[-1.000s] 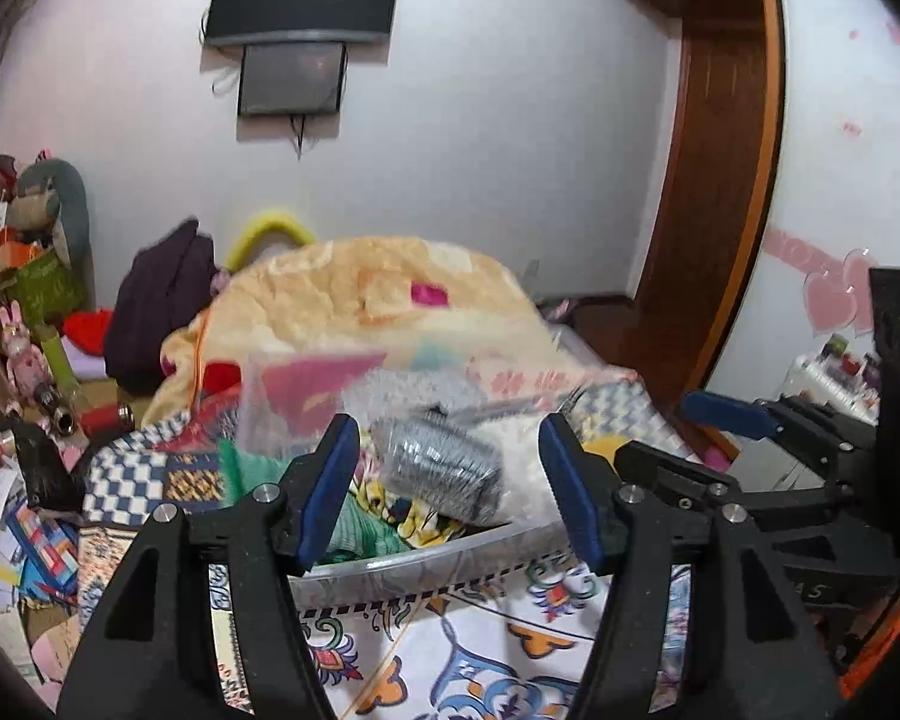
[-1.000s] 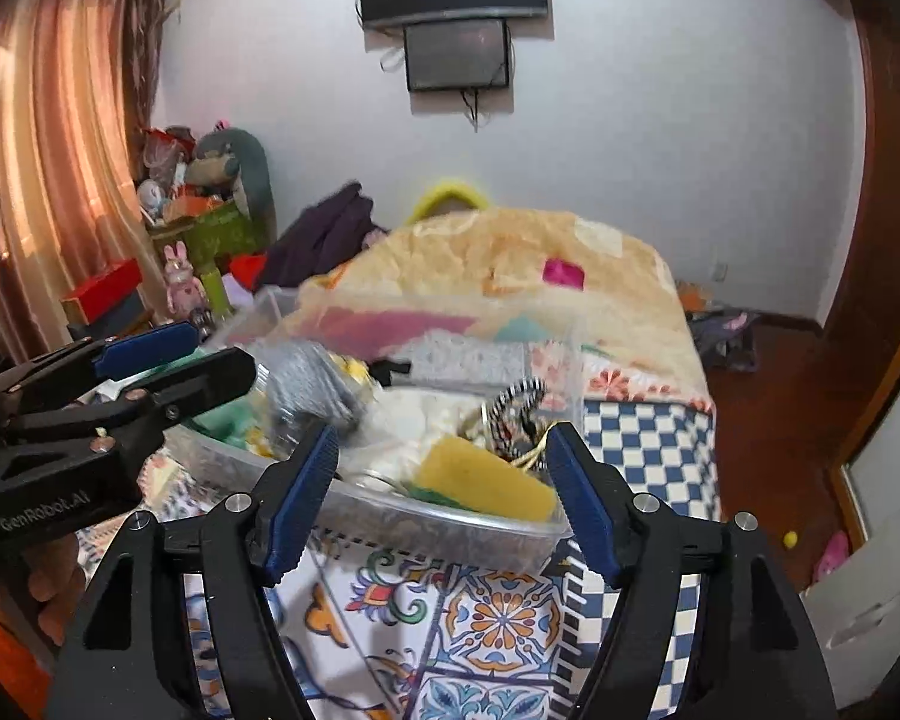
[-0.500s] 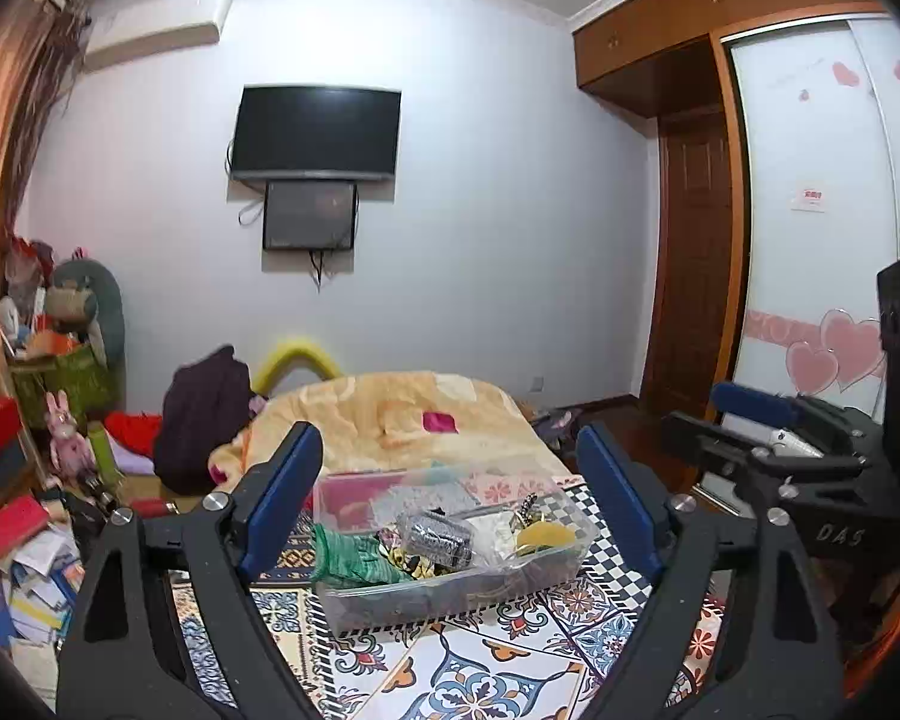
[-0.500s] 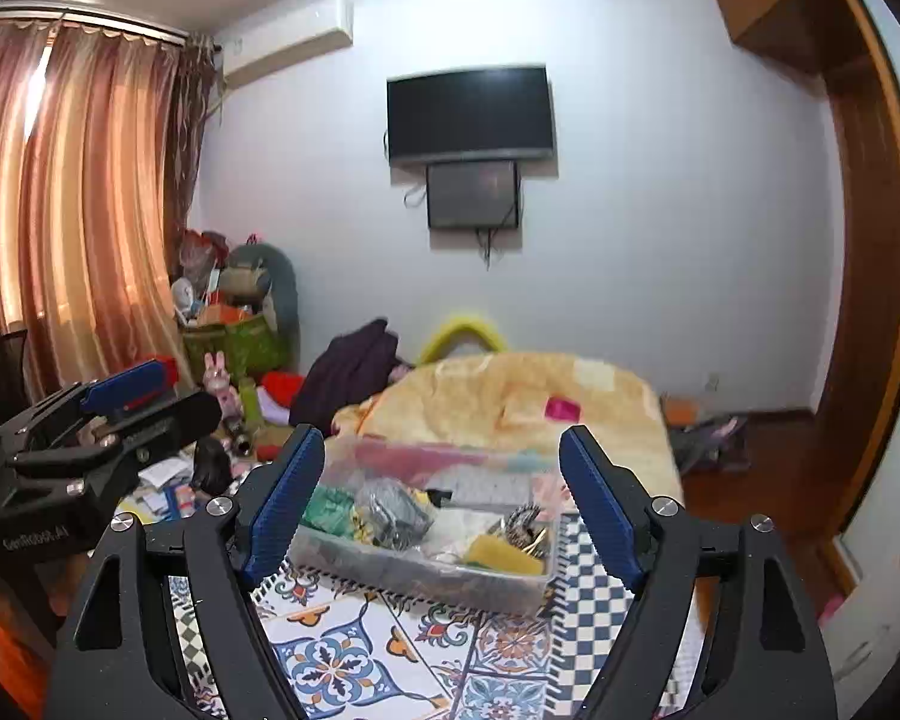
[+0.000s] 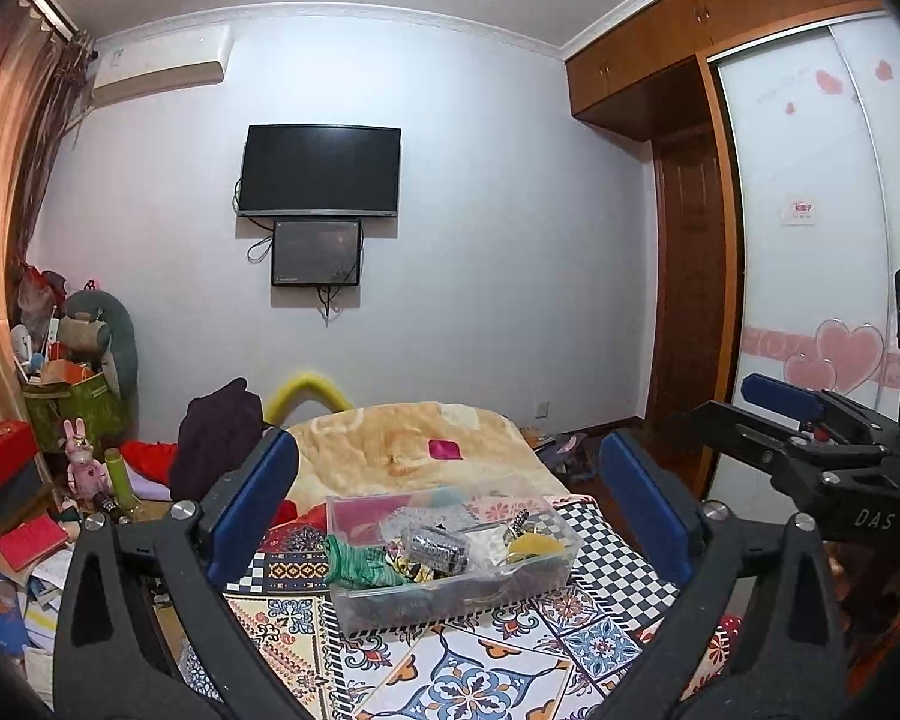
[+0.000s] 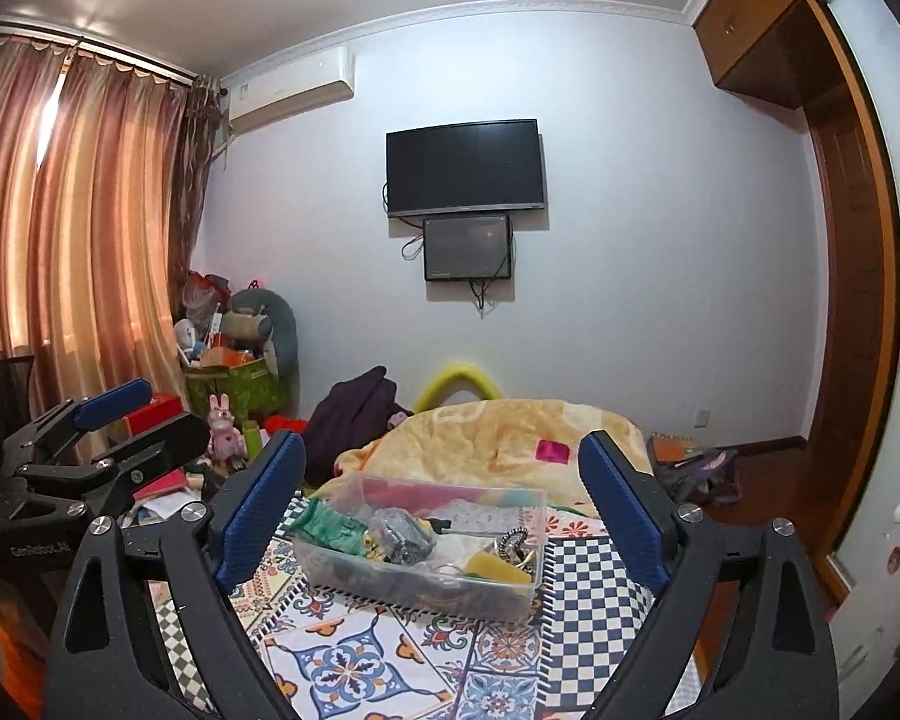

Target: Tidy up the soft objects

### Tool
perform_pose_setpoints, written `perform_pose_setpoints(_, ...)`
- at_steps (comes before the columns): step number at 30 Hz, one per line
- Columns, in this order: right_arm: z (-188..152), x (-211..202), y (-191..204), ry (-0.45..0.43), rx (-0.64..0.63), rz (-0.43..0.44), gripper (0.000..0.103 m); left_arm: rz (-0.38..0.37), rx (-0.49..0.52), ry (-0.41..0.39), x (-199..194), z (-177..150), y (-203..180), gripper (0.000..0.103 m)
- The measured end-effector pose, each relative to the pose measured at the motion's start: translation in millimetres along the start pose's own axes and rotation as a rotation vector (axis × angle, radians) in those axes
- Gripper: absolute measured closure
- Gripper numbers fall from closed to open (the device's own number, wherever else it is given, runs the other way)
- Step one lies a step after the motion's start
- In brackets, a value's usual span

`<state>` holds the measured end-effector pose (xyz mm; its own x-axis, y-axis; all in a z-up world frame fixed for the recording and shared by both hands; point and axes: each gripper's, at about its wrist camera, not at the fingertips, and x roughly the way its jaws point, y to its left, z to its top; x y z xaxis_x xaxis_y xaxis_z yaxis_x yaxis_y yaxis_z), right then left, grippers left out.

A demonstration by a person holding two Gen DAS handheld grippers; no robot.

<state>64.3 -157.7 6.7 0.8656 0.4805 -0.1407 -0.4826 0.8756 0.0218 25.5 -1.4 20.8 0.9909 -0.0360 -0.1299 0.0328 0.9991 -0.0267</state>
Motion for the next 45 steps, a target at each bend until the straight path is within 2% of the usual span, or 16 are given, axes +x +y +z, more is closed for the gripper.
perform_pose_setpoints(19, -8.2, -8.2, -4.5, 0.002, 0.01, 0.005, 0.006, 0.004, -0.003, 0.022, 3.2, -6.8, 2.1, 0.0)
perform_pose_setpoints(45, -8.3, -10.1, -7.5, 0.006, 0.021, 0.007, 0.005, 0.0, 0.001, 0.028, 3.0, -8.9, 1.8, 0.0)
